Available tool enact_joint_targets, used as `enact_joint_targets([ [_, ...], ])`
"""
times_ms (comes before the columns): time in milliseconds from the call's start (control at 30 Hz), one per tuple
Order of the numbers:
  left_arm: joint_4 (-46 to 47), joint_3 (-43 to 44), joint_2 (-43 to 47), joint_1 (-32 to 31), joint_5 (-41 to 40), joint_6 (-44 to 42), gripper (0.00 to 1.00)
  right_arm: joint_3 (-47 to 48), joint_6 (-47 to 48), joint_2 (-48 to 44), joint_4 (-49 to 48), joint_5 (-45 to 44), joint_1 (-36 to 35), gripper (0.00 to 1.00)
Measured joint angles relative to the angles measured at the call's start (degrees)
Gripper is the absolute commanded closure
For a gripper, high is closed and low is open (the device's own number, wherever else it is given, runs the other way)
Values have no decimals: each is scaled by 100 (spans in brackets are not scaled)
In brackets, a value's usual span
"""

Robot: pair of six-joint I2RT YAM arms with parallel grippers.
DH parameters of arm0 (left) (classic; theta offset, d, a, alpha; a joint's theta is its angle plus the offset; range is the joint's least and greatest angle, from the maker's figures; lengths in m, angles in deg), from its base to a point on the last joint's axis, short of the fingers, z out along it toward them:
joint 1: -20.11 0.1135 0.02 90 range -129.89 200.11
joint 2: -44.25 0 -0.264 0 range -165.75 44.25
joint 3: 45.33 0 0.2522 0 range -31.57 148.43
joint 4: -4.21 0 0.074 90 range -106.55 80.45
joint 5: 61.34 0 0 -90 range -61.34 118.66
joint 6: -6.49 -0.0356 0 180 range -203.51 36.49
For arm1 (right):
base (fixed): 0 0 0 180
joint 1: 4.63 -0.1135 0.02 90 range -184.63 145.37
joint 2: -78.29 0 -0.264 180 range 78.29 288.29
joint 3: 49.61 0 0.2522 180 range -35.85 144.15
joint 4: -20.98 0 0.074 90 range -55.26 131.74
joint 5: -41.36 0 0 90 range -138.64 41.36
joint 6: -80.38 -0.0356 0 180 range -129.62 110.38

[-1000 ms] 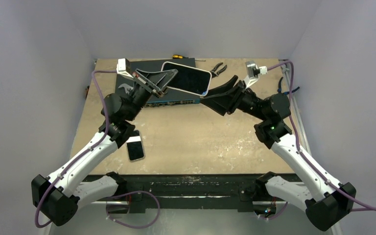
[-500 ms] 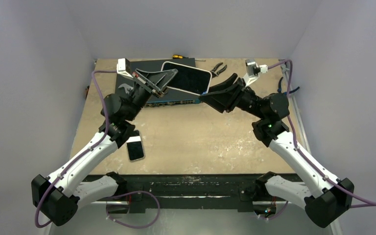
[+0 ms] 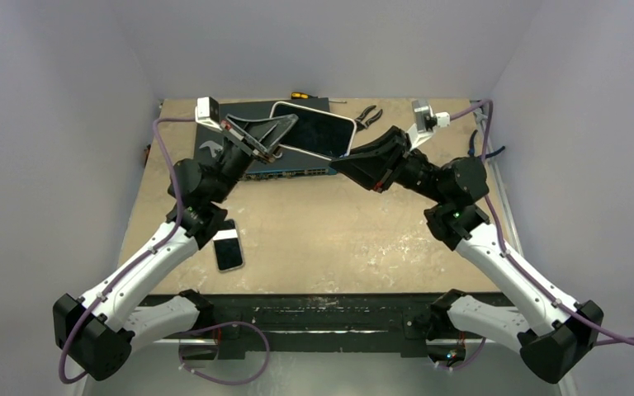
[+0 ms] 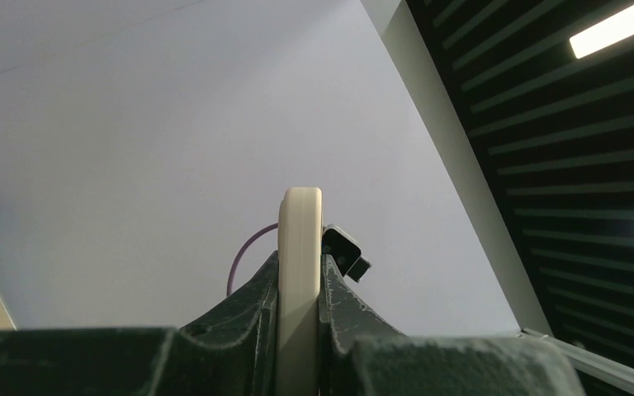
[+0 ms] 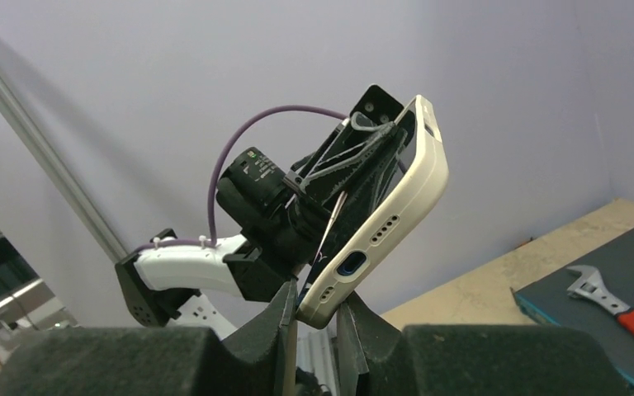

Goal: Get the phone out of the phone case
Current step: Remove the phone case from the phone.

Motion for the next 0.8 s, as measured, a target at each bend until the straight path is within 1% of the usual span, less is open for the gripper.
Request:
enact_joint_targets([
  [200, 92, 7, -136, 0, 170, 273, 100, 76, 706, -236, 420, -236, -195, 92],
  [400, 164, 7, -385, 11, 367, 562, 100, 87, 1130, -361, 688, -315, -208, 95],
  [800, 490, -114, -638, 35, 538, 909, 100, 90, 1239, -378, 632, -269, -208, 99],
])
